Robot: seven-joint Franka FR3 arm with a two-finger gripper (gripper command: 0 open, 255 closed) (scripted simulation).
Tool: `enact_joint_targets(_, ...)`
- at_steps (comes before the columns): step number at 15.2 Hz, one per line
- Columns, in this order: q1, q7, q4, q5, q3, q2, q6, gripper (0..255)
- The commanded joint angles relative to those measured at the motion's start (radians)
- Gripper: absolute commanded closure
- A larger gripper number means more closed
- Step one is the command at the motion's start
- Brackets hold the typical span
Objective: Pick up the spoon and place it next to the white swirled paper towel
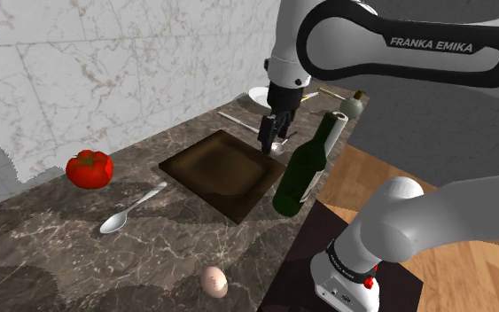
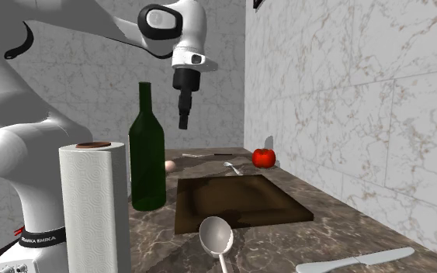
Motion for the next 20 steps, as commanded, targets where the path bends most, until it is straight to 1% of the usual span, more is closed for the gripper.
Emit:
enact_joint_targets(1,0.011,0.033,-0.005,0.020,0.036,0.036,0.062,0)
enact_joint_targets(6,0.035,0.120,0.011,0.052,0.130,0.145,0.201,0)
enact_joint_targets(11,0.045,0.217,0.058,0.046,0.226,0.281,0.333,0)
enact_joint_targets(14,0.045,0.285,0.101,0.018,0.282,0.374,0.405,0)
enact_joint_targets(16,0.044,0.335,0.136,-0.014,0.320,0.441,0.449,0)
enact_joint_targets(20,0.046,0.452,0.221,-0.112,0.385,0.587,0.521,0)
